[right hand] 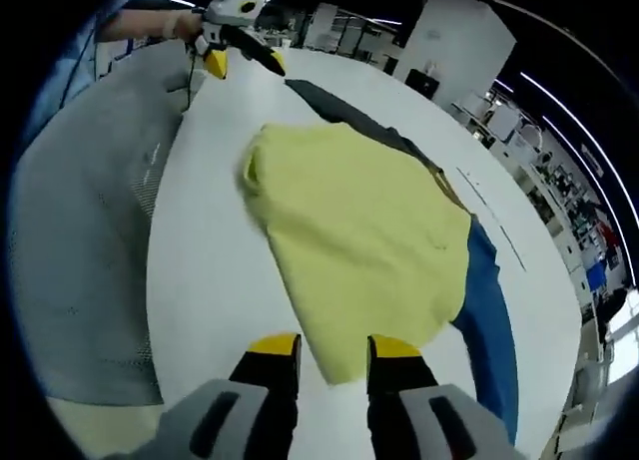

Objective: Fold the garment on the visible template until the final outline fits inside the template.

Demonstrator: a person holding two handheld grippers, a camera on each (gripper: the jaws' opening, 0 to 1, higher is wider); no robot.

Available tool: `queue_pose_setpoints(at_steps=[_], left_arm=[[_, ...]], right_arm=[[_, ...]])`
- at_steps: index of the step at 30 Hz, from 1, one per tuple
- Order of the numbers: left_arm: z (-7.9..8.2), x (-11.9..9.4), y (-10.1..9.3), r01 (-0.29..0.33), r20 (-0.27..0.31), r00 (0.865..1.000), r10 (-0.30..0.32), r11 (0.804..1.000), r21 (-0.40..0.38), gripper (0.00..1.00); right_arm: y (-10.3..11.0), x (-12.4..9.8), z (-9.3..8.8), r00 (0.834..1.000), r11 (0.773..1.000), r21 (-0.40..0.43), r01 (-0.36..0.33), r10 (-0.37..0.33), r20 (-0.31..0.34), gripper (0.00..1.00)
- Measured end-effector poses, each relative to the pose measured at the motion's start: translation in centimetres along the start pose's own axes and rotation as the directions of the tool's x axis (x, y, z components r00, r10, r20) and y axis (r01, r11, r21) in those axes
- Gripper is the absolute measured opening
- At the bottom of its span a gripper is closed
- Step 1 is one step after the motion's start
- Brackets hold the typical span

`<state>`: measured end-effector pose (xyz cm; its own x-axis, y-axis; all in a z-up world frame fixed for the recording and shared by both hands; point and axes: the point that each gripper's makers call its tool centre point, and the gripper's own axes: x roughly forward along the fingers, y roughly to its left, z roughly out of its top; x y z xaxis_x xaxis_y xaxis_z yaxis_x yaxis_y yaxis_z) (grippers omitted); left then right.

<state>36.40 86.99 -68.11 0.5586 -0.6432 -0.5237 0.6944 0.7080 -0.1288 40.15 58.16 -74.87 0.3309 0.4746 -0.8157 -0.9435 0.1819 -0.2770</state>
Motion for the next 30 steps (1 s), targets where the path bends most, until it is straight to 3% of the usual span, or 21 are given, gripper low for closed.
queue_pose_setpoints(at_steps=[3,10,14,20,23,30], left_arm=[[-0.1,0.0,-0.1,-0.003,0.006,1.0,0.003,1.0,-0.01,0.67],[-0.7,0.0,-0.5,-0.001,0.0,1.0,0.001,1.0,-0.029,0.66],[-0.9,-0.1,-0.8,-0.002,-0.002,1.0,0.001,0.999,-0.035,0.66],[-1.2,-0.1,-0.9,-0.004,-0.003,1.0,0.003,0.999,-0.042,0.65],[-1.2,0.0,-1.0,-0.002,0.0,1.0,0.002,0.999,-0.046,0.64],[-1.4,0.2,-1.2,0.002,0.002,1.0,-0.002,0.999,-0.046,0.63]], right_arm=[[0.0,0.8,0.3,1.0,0.995,-0.104,0.0,-0.002,-0.021,0.15],[1.2,2.1,0.7,0.998,0.989,-0.141,-0.054,0.05,-0.032,0.11],[1.2,2.5,0.4,0.998,0.982,-0.183,-0.05,0.04,-0.054,0.1],[1.0,2.6,0.4,0.998,0.983,-0.178,-0.044,0.034,-0.058,0.01],[0.7,2.4,0.7,0.999,0.99,-0.135,-0.033,0.027,-0.046,0.0],[-2.1,0.6,3.3,1.0,0.997,-0.073,-0.001,0.002,0.003,0.0]])
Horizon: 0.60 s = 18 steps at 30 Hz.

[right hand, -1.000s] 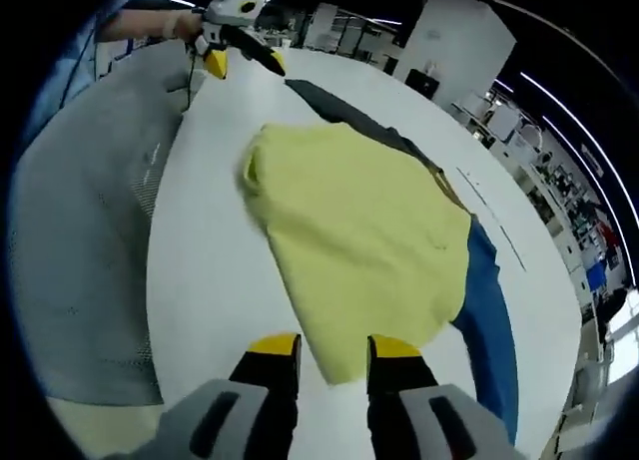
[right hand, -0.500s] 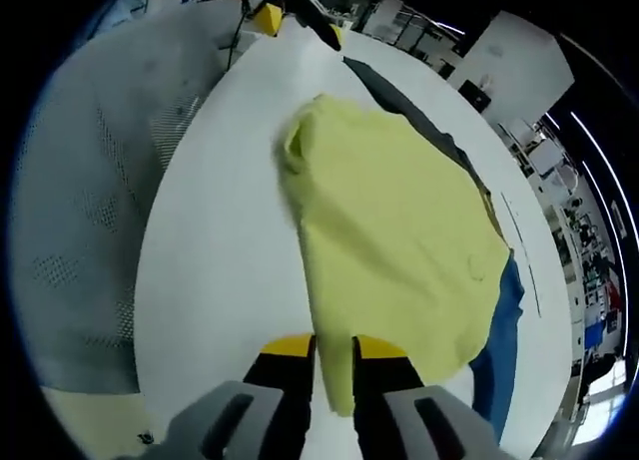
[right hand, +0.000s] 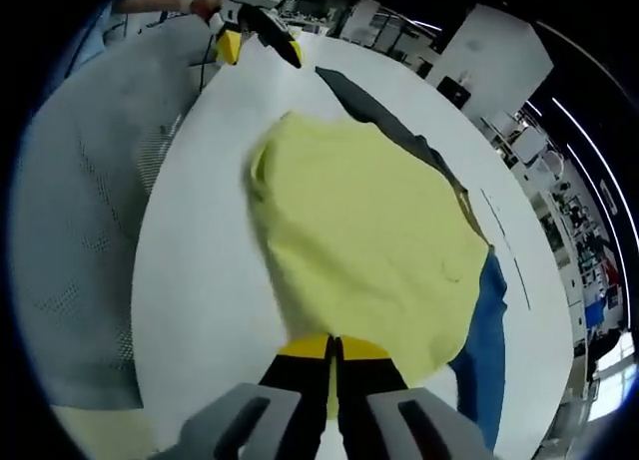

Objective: Fold the garment on the visible template until the final outline fits inside the template.

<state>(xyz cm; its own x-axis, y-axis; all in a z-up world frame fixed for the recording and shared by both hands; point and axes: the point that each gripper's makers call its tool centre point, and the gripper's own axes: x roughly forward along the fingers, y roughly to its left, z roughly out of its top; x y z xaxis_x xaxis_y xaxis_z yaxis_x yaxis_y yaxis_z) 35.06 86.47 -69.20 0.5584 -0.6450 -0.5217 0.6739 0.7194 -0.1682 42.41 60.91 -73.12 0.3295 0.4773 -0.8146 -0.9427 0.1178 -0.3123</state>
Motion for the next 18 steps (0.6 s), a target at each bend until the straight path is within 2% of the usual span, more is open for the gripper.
queue_pose_setpoints(at_steps=[9,13,18], left_arm=[[-0.1,0.0,0.0,-0.004,0.016,1.0,0.004,1.0,-0.017,0.61],[-0.5,0.1,-0.2,-0.004,0.015,1.0,0.005,1.0,-0.027,0.6],[-0.7,0.1,-0.2,-0.008,0.018,1.0,0.008,0.999,-0.043,0.59]], right_arm=[[-6.3,-0.9,5.1,0.998,0.999,0.035,0.023,-0.025,0.052,0.0],[-8.8,-0.3,6.8,0.997,0.999,0.013,0.044,-0.045,0.056,0.0],[-11.2,1.6,8.3,0.997,0.998,0.0,0.057,-0.057,0.049,0.0]])
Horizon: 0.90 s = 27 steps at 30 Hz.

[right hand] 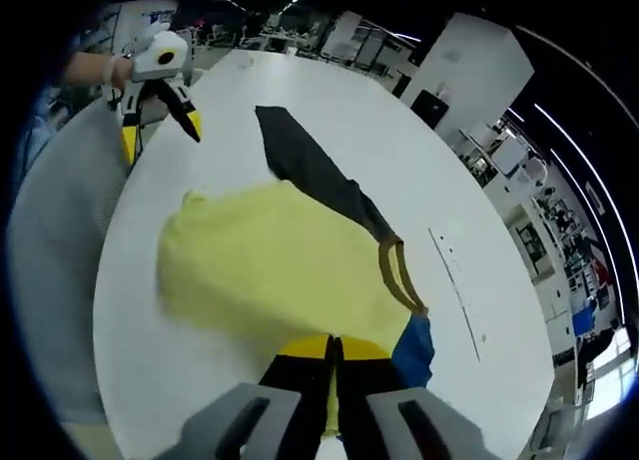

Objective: Fold the garment on the visible template until the final outline fits inside the template.

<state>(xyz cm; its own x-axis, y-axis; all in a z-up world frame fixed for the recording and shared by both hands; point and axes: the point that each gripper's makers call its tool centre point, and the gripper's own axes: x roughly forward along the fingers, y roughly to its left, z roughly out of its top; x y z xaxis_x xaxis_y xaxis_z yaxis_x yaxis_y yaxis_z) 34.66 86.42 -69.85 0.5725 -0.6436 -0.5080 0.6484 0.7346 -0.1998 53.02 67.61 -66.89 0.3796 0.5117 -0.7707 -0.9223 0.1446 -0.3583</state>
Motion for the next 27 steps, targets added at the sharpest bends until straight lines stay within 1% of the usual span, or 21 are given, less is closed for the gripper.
queue_pose_setpoints(at_steps=[3,4,6,7,8,10,15,18,27], left_arm=[[0.0,0.0,0.2,-0.005,0.003,1.0,0.005,1.0,-0.009,0.58],[0.0,0.1,0.3,-0.006,0.003,1.0,0.006,1.0,-0.011,0.58],[0.1,0.1,0.4,-0.008,0.002,1.0,0.008,1.0,-0.014,0.58],[0.0,0.2,0.4,-0.01,0.001,1.0,0.01,1.0,-0.015,0.58],[0.0,0.2,0.4,-0.011,-0.001,1.0,0.011,1.0,-0.015,0.57],[0.0,0.2,0.4,-0.01,-0.001,1.0,0.01,1.0,-0.02,0.57],[-0.4,0.4,0.4,-0.012,-0.008,1.0,0.012,0.999,-0.037,0.56],[-0.5,0.6,0.2,-0.01,-0.004,1.0,0.01,0.999,-0.051,0.55],[-1.2,1.6,-0.8,0.009,-0.015,1.0,-0.011,0.997,-0.073,0.53]], right_arm=[[-0.6,1.3,0.3,1.0,1.0,0.005,-0.017,0.017,-0.002,0.0],[-0.9,2.2,0.2,1.0,1.0,0.004,-0.028,0.028,-0.011,0.0],[-1.3,3.0,0.1,0.999,0.999,0.006,-0.033,0.033,-0.016,0.0],[-1.5,3.3,0.1,0.999,0.999,0.012,-0.039,0.039,-0.016,0.0],[-1.7,3.9,0.0,0.999,0.998,0.039,-0.045,0.046,-0.016,0.0],[-2.0,4.6,-0.2,0.998,0.998,0.046,-0.051,0.052,-0.018,0.0],[-2.3,6.6,-1.5,0.997,0.994,0.084,-0.066,0.07,-0.044,0.0],[-2.3,7.4,-2.0,0.995,0.991,0.109,-0.074,0.08,-0.053,0.0],[-1.9,9.1,-3.1,0.992,0.988,0.13,-0.084,0.095,-0.083,0.0]])
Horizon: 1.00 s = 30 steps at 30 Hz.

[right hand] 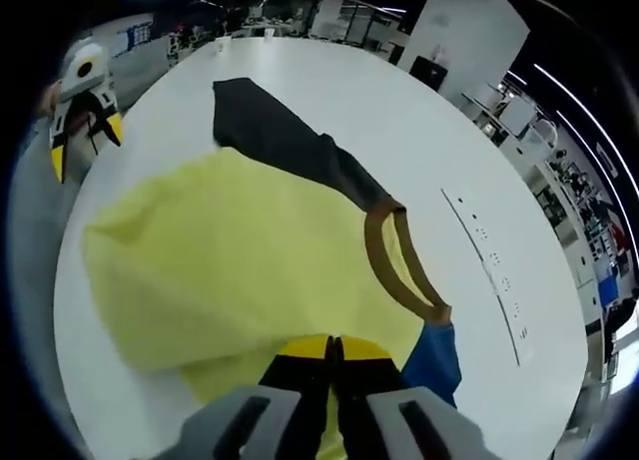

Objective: Fold the garment on the visible template until the final outline fits inside the template.

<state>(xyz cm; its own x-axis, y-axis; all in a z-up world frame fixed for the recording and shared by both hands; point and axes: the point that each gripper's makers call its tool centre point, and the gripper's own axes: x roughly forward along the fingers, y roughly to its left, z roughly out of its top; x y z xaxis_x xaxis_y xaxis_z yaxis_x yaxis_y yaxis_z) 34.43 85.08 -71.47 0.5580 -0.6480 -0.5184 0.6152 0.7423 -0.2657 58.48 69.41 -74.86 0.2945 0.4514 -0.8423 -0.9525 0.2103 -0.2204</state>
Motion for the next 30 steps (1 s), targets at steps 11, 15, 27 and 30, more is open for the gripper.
queue_pose_setpoints(at_steps=[11,15,27,30], left_arm=[[0.3,0.1,-0.5,0.013,0.01,1.0,-0.014,1.0,0.005,0.52],[0.2,0.1,-0.6,0.016,0.009,1.0,-0.016,1.0,0.003,0.53],[0.8,0.1,-0.4,0.02,0.018,1.0,-0.02,1.0,0.003,0.55],[0.9,0.1,-0.4,0.021,0.02,1.0,-0.021,1.0,0.007,0.55]], right_arm=[[-0.1,-0.2,-0.6,1.0,0.997,0.078,-0.005,0.004,0.006,0.0],[-0.7,-2.0,-0.4,0.998,0.994,0.111,0.017,-0.023,0.06,0.06],[-0.5,-6.2,-2.3,0.981,0.942,0.336,-0.005,-0.061,0.184,0.32],[0.1,-6.9,-3.0,0.977,0.93,0.368,-0.017,-0.064,0.205,0.43]])
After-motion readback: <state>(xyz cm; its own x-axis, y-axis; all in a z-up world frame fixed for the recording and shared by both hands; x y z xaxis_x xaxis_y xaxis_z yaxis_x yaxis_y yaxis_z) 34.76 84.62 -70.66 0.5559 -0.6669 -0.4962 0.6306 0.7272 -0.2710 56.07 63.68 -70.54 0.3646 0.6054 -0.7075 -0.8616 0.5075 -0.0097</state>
